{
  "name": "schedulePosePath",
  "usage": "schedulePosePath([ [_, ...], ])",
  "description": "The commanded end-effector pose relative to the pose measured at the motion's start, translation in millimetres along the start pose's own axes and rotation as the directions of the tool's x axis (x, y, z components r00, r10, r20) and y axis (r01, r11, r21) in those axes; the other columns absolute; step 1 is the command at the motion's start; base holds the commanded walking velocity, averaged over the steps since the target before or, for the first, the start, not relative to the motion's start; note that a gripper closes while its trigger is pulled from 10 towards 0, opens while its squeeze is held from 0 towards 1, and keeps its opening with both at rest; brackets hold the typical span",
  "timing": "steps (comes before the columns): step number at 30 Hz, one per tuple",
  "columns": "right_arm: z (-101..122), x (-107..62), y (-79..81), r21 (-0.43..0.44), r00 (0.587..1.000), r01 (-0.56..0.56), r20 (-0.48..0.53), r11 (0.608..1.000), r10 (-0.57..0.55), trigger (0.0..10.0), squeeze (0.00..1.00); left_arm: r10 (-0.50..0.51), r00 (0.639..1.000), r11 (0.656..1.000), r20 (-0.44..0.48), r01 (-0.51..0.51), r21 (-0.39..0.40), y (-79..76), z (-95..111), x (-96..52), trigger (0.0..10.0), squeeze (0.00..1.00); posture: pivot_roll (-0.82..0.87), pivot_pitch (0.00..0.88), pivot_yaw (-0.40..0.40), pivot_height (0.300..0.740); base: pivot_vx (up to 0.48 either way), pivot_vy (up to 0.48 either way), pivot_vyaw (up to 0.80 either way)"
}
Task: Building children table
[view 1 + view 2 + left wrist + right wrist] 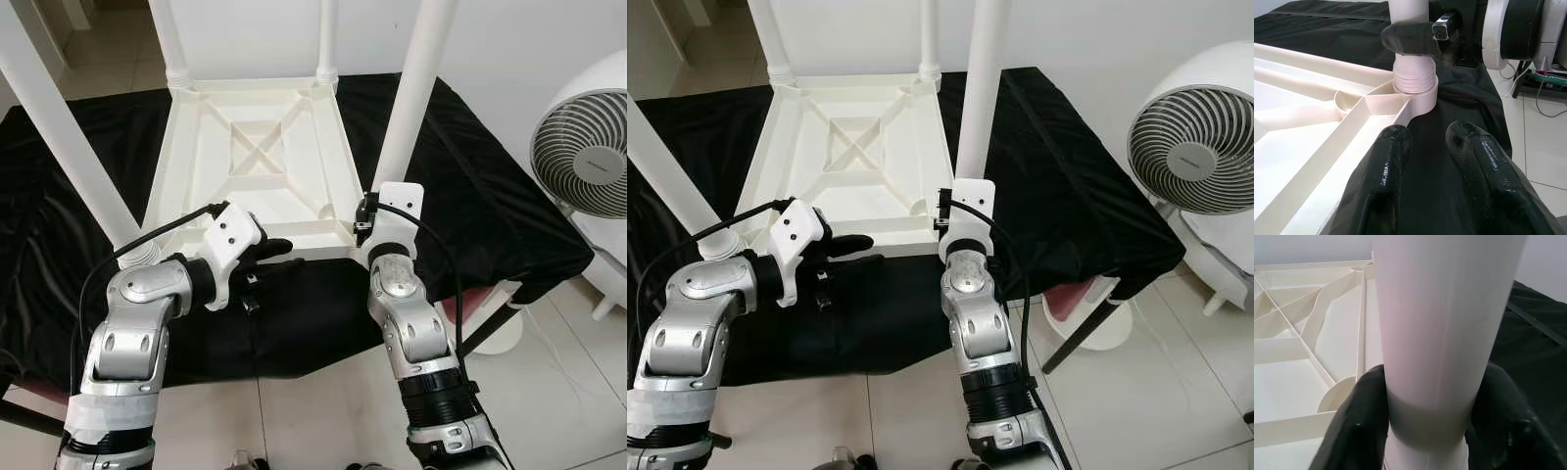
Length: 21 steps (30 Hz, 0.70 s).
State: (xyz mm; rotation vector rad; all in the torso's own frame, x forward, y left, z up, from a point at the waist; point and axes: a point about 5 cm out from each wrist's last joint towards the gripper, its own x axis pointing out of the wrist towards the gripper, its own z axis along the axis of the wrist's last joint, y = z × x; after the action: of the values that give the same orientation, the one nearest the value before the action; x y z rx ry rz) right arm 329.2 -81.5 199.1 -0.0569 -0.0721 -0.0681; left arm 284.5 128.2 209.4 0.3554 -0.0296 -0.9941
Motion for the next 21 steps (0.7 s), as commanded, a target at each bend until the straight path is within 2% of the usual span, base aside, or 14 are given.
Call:
schedulePosePath([
  [1,-14,-2.4,12.0,0.019,0.993,-0.091,-0.073,0.996,0.092,10.0,1.00,0.187,0.982,0.982,-0.012,-0.187,-0.007,8.3,-2,-3.1,10.0,0.00,-0.07,0.135,0.045,0.740,0.000,0.000,0.00],
  [3,-14,-2.4,12.0,0.019,0.993,-0.091,-0.073,0.996,0.092,10.0,1.00,0.187,0.982,0.982,-0.012,-0.187,-0.007,8.3,-2,-3.1,10.0,0.00,-0.07,0.135,0.045,0.740,0.000,0.000,0.00],
  [4,-9,-2.7,16.0,0.028,0.986,-0.161,-0.046,0.987,0.162,10.0,0.93,0.187,0.982,0.982,-0.013,-0.187,-0.007,8.4,-2,-3.1,10.0,0.00,-0.07,0.135,0.045,0.740,0.000,0.000,0.00],
  [5,-1,-3.4,19.2,0.018,0.964,-0.266,-0.008,0.964,0.267,10.0,0.00,0.188,0.982,0.982,-0.012,-0.188,-0.007,8.5,-2,-2.9,10.0,0.00,-0.07,0.135,0.045,0.740,0.000,0.000,0.00],
  [7,5,-3.3,18.7,-0.003,0.938,-0.347,0.020,0.938,0.347,10.0,0.00,0.188,0.982,0.982,-0.011,-0.188,-0.007,8.5,-2,-2.6,10.0,0.00,-0.08,0.135,0.045,0.740,0.000,0.000,0.00],
  [9,5,-3.3,18.7,-0.003,0.938,-0.347,0.020,0.938,0.347,10.0,0.00,0.188,0.982,0.982,-0.011,-0.188,-0.007,8.5,-2,-2.6,10.0,0.00,-0.08,0.135,0.045,0.740,0.000,0.000,0.00],
  [10,10,-3.6,15.4,-0.054,0.901,-0.430,0.038,0.901,0.432,10.0,0.00,0.189,0.982,0.982,-0.010,-0.189,-0.008,8.6,-2,-2.3,10.0,0.00,-0.08,0.135,0.044,0.740,0.000,0.000,0.00],
  [11,10,-3.6,15.4,-0.054,0.901,-0.430,0.038,0.901,0.432,10.0,0.00,0.189,0.982,0.982,-0.010,-0.189,-0.008,8.6,-2,-2.3,10.0,0.00,-0.08,0.135,0.044,0.740,0.000,0.000,0.00],
  [13,14,-2.5,5.0,-0.135,0.836,-0.540,0.026,0.831,0.548,10.0,0.00,0.190,0.982,0.982,-0.008,-0.190,-0.008,8.6,-1,-1.7,10.0,0.00,-0.08,0.134,0.043,0.740,0.000,0.000,0.00],
  [15,14,-2.5,5.0,-0.135,0.836,-0.540,0.026,0.831,0.548,10.0,0.00,0.190,0.982,0.982,-0.008,-0.190,-0.008,8.6,-1,-1.7,10.0,0.00,-0.08,0.134,0.043,0.740,0.000,0.000,0.00],
  [16,13,-1.1,-1.6,-0.170,0.803,-0.588,-0.003,0.791,0.596,10.0,0.00,0.191,0.982,0.982,-0.007,-0.191,-0.009,8.7,-1,-1.7,10.0,0.00,-0.08,0.134,0.043,0.740,0.000,0.000,0.00],
  [17,13,-1.1,-1.6,-0.170,0.803,-0.588,-0.003,0.791,0.596,10.0,0.00,0.191,0.982,0.982,-0.007,-0.191,-0.009,8.7,-1,-1.7,10.0,0.00,-0.08,0.134,0.043,0.740,0.000,0.000,0.00],
  [20,13,5.3,-16.8,-0.253,0.747,-0.652,-0.052,0.715,0.663,10.0,0.00,0.193,0.981,0.981,-0.007,-0.193,-0.008,8.9,-1,-1.8,10.0,0.00,-0.07,0.135,0.043,0.740,0.000,0.000,0.00],
  [21,13,5.3,-16.8,-0.253,0.747,-0.652,-0.052,0.715,0.663,10.0,0.00,0.193,0.981,0.981,-0.007,-0.193,-0.008,8.9,-1,-1.8,10.0,0.00,-0.07,0.135,0.043,0.740,0.000,0.000,0.00],
])
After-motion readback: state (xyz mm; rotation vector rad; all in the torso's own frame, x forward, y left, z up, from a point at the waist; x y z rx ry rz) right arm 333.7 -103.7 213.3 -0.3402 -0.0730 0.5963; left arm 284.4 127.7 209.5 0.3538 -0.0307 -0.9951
